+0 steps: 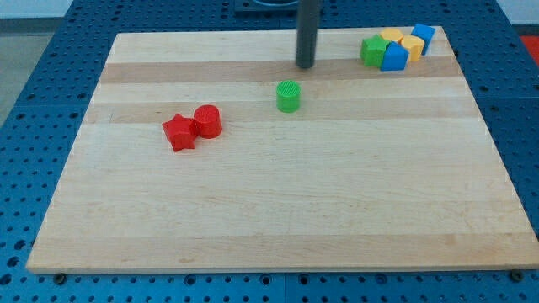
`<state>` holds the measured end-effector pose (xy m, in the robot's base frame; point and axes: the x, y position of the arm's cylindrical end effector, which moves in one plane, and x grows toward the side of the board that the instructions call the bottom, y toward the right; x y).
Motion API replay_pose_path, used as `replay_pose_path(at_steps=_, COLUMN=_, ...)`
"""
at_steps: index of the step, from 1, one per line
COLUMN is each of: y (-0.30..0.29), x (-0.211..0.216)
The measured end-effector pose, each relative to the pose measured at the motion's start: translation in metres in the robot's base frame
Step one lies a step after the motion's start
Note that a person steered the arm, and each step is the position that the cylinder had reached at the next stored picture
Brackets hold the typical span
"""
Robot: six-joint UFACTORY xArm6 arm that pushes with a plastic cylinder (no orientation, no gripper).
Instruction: Slide the green circle right a bit
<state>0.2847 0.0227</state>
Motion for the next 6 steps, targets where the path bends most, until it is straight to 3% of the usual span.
replay_pose_path(at_steps=2, y=-0.073, x=0.042)
replay_pose_path(at_steps=4, y=-0.062, x=0.07)
replay_pose_path(at_steps=6, y=-0.014, x=0.076)
